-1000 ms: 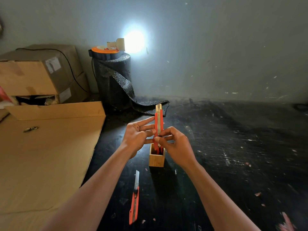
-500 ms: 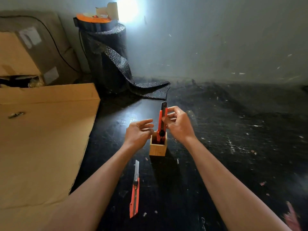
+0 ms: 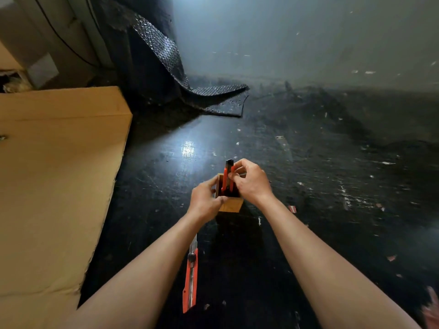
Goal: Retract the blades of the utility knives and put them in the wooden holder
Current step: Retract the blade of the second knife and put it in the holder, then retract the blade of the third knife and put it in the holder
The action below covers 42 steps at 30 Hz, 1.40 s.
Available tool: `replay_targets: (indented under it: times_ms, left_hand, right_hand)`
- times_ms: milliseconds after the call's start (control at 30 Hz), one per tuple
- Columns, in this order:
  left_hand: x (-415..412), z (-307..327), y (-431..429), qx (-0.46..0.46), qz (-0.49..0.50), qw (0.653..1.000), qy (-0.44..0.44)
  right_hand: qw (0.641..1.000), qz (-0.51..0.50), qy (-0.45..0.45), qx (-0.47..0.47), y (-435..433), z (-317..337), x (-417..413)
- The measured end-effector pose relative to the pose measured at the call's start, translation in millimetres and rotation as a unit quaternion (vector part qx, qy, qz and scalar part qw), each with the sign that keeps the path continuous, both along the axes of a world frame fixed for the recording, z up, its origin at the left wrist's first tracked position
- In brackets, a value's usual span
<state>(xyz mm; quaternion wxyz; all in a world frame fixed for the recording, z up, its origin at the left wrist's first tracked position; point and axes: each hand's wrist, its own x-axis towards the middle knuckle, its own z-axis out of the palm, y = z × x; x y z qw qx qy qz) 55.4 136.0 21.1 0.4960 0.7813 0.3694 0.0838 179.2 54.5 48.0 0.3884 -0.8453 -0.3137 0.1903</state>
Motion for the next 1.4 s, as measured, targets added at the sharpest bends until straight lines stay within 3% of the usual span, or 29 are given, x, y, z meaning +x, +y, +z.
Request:
replay_targets:
  times_ms: [167, 533, 700, 933, 1200, 1400]
  left_hand:
    - [-2, -3, 3, -0.005, 0.018, 1.000, -0.014]
    - [-12, -6, -2, -0.015, 0.036, 0.999, -0.025]
    - [-42, -4, -12, 0.025, 0.057, 0.998, -0.018]
    - [-114, -23, -38, 0.065, 0.064, 0.995, 0.044]
    - [-167, -57, -62, -0.022, 0.075, 0.989, 0.122]
    - [-174, -63, -72, -0.048, 0.072, 0.990, 0.109]
  right_hand:
    - [0.999, 0.003, -0.004, -0.047, 5, -16, -2]
    - [0.999, 0.004, -0.024, -0.027, -14, -4, -14]
    - [0.999, 0.019, -0.034, -0.027, -29, 0, -40]
    - [0.994, 0.073, 0.014, -0.080, -51, -24, -99]
    - [0.967, 0.125, 0.111, -0.194, -74, -80, -169]
    - [0.968, 0.087, 0.178, -0.157, -84, -89, -194]
